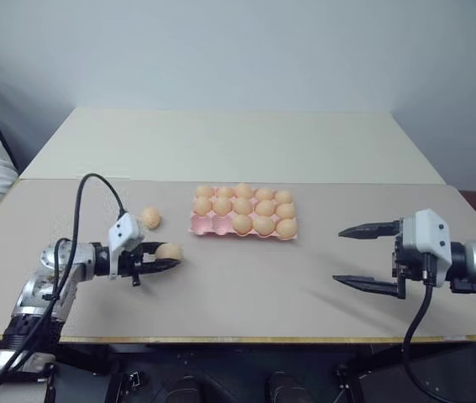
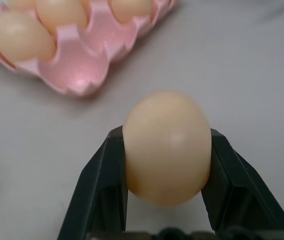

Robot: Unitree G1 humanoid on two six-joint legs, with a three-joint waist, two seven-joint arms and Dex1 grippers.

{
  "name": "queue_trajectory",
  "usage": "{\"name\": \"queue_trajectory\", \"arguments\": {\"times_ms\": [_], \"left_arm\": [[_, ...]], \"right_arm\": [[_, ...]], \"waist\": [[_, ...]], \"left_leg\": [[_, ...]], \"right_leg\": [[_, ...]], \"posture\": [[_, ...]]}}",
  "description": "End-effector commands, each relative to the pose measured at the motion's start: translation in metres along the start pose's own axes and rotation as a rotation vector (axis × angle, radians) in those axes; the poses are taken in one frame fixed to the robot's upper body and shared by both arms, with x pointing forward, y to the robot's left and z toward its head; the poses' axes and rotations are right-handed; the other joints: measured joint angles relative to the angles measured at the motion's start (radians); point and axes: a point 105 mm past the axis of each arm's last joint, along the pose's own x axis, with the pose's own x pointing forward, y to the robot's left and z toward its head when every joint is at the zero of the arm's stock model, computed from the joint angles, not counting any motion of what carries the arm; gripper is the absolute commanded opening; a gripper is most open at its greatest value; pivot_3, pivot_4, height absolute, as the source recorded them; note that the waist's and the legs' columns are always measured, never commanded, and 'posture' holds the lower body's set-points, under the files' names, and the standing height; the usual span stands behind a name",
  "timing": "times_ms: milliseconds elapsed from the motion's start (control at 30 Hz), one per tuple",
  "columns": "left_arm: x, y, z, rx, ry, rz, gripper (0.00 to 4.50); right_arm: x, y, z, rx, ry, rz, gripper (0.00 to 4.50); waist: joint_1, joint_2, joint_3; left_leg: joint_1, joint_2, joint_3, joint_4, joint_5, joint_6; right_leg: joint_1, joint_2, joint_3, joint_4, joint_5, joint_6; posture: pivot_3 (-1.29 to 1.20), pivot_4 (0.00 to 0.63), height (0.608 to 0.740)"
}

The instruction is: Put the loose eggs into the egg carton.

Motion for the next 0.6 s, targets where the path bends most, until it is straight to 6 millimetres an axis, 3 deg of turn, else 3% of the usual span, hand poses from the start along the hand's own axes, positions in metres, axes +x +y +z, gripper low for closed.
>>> {"name": "queue_trajectory", "arguments": {"times_ms": [33,167,300,533,567,600], "left_arm": [[0.017,0.001,0.038,0.033,-0.118,0.027,1.76],[0.045,0.002,0.048,0.018,-0.165,0.054,1.76],[0.079,0.020,0.040,0.052,-0.104,0.190,1.76],[0.104,0.028,0.036,0.059,-0.067,0.224,1.76],[0.106,0.028,0.035,0.060,-0.065,0.221,2.35],[0.106,0.028,0.035,0.061,-0.064,0.221,2.59]], "right_arm": [[-0.001,-0.003,0.013,-0.050,-0.034,-0.021,4.50],[0.000,-0.003,0.014,-0.055,-0.037,-0.027,4.50],[0.002,-0.002,0.017,-0.059,-0.047,-0.037,4.50],[-0.002,0.001,0.018,-0.052,-0.044,-0.062,4.50],[-0.002,0.002,0.018,-0.050,-0.043,-0.068,4.50],[-0.003,0.002,0.018,-0.049,-0.043,-0.073,4.50]], "waist": [[0.004,0.000,0.000],[0.004,0.000,0.000],[0.002,0.000,0.000],[-0.002,0.000,0.000],[-0.001,0.000,0.000],[-0.001,0.000,0.000]], "left_leg": [[0.000,0.000,0.000,0.000,0.000,0.000],[0.000,0.000,-0.001,0.000,0.000,0.000],[0.000,-0.001,-0.001,0.001,0.000,0.000],[-0.001,-0.001,-0.001,0.000,0.000,0.000],[-0.001,-0.001,-0.002,0.000,0.000,0.000],[-0.001,-0.001,-0.002,0.000,0.000,0.000]], "right_leg": [[0.001,0.000,0.000,0.000,0.000,0.000],[0.001,0.000,0.000,-0.001,0.000,0.000],[0.001,0.000,0.000,0.000,0.000,0.001],[0.001,0.000,0.000,-0.002,0.001,0.001],[0.001,0.000,0.000,-0.002,0.001,0.001],[0.001,0.000,0.000,-0.002,0.001,0.001]], "posture": [[0.00,0.150,0.740],[0.00,0.150,0.740],[0.00,0.150,0.740],[0.00,0.150,0.740],[0.00,0.150,0.740],[0.00,0.150,0.740]]}}
